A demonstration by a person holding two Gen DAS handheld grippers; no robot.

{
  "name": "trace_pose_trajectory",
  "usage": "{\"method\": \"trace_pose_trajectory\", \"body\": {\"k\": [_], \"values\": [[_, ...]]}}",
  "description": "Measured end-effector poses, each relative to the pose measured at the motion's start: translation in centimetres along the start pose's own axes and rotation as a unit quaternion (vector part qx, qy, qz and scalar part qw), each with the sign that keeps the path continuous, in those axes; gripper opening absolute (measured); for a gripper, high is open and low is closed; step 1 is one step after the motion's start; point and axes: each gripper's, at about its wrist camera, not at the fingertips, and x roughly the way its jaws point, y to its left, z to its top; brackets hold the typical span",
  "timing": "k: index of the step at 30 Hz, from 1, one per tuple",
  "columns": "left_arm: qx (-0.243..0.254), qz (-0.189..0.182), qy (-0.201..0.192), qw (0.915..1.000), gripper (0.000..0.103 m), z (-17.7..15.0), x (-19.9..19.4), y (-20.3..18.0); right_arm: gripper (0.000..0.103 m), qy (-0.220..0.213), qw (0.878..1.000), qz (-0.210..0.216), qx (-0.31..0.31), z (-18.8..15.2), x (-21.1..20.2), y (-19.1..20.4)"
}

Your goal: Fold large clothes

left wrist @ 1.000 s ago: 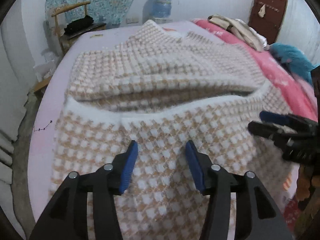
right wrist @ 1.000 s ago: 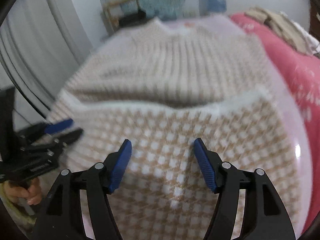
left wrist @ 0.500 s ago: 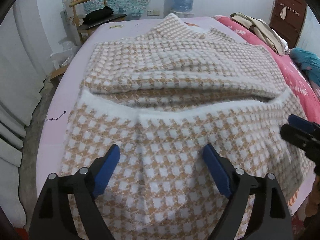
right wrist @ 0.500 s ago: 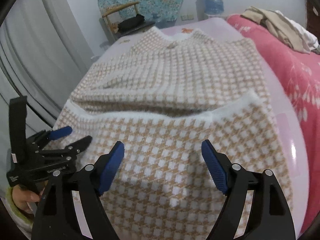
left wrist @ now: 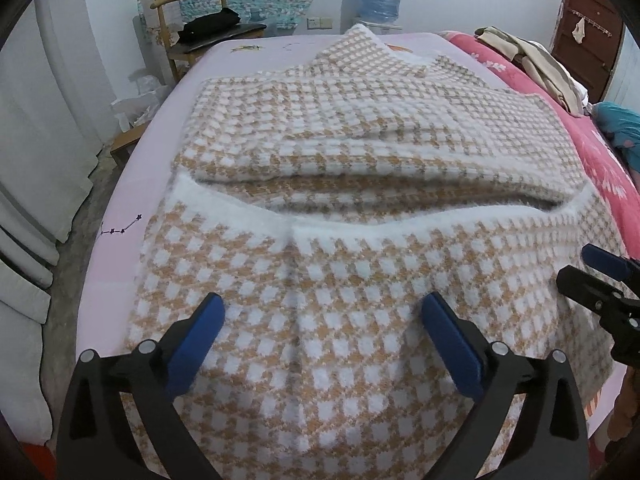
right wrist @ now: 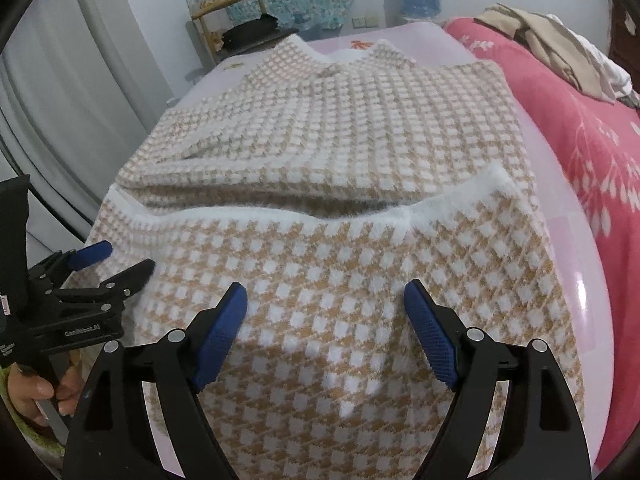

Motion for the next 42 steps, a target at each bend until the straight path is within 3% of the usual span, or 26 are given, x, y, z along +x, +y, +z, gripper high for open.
{"method": "trace_pose_trajectory", "body": {"k": [42], "values": [[-0.004, -0.002, -0.01, 0.9999, 0.098, -0.22, 0.02, 0.12, 0.085, 0.007, 1.0, 0.002, 0.006, 0.16, 0.91, 0.19]]}}
